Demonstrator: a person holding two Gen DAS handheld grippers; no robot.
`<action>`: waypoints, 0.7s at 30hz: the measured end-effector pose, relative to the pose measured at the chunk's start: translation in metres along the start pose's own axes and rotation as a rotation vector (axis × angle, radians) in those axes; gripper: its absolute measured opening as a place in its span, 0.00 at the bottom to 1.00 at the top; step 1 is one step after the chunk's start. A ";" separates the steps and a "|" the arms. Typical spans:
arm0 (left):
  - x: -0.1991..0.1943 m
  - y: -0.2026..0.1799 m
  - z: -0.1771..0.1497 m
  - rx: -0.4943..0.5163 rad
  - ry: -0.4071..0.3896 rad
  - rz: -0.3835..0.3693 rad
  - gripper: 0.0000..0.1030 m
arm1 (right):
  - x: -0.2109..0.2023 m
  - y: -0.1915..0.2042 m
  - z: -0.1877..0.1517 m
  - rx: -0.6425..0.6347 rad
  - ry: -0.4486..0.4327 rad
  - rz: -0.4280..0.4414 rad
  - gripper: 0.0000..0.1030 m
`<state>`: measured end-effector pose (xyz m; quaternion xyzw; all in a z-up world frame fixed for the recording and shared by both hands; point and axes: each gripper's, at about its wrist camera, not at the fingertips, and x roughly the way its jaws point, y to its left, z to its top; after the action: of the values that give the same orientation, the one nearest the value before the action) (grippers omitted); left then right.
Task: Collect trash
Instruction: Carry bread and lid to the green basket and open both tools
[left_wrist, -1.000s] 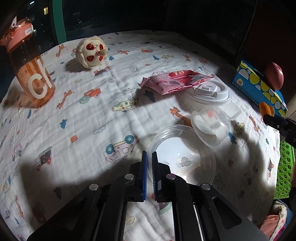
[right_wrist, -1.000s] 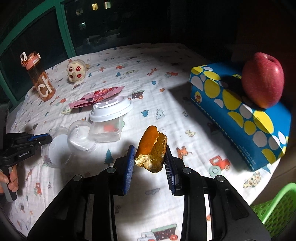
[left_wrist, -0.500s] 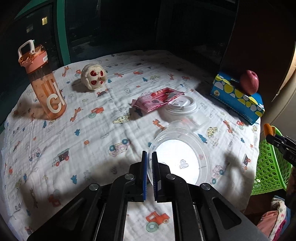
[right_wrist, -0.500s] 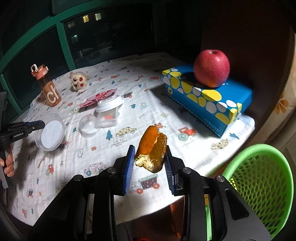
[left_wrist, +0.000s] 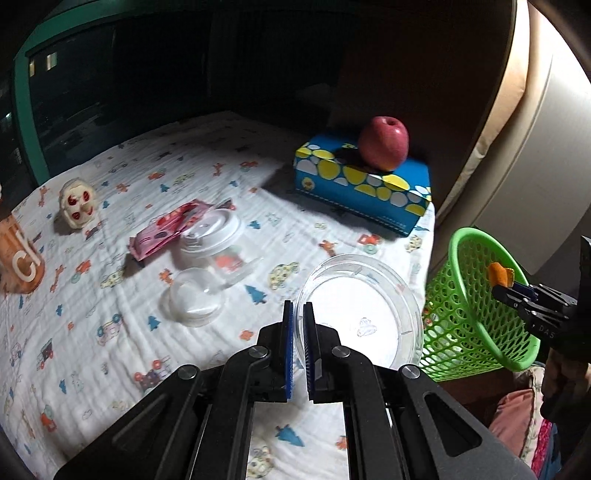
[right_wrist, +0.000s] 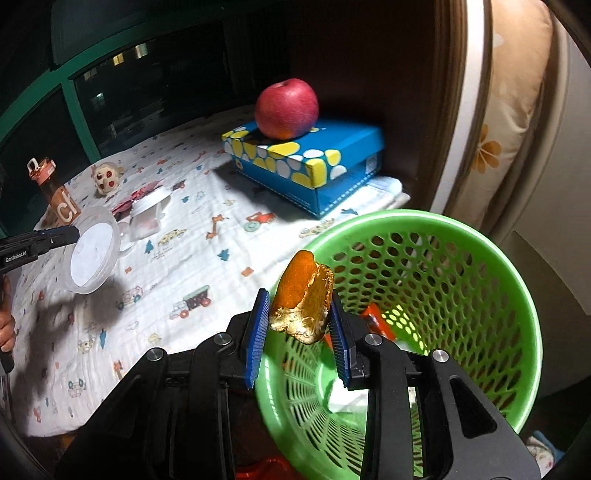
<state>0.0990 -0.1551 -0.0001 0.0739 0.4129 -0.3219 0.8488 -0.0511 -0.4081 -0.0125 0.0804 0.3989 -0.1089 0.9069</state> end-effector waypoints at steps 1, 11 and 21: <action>0.002 -0.009 0.003 0.013 0.000 -0.011 0.05 | -0.001 -0.005 -0.002 0.009 0.002 -0.005 0.31; 0.021 -0.084 0.023 0.115 0.009 -0.097 0.05 | -0.014 -0.053 -0.023 0.090 0.010 -0.060 0.35; 0.040 -0.150 0.029 0.222 0.043 -0.165 0.05 | -0.036 -0.086 -0.036 0.153 -0.020 -0.091 0.39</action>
<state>0.0455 -0.3032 0.0098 0.1401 0.3974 -0.4326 0.7971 -0.1229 -0.4781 -0.0145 0.1303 0.3836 -0.1812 0.8961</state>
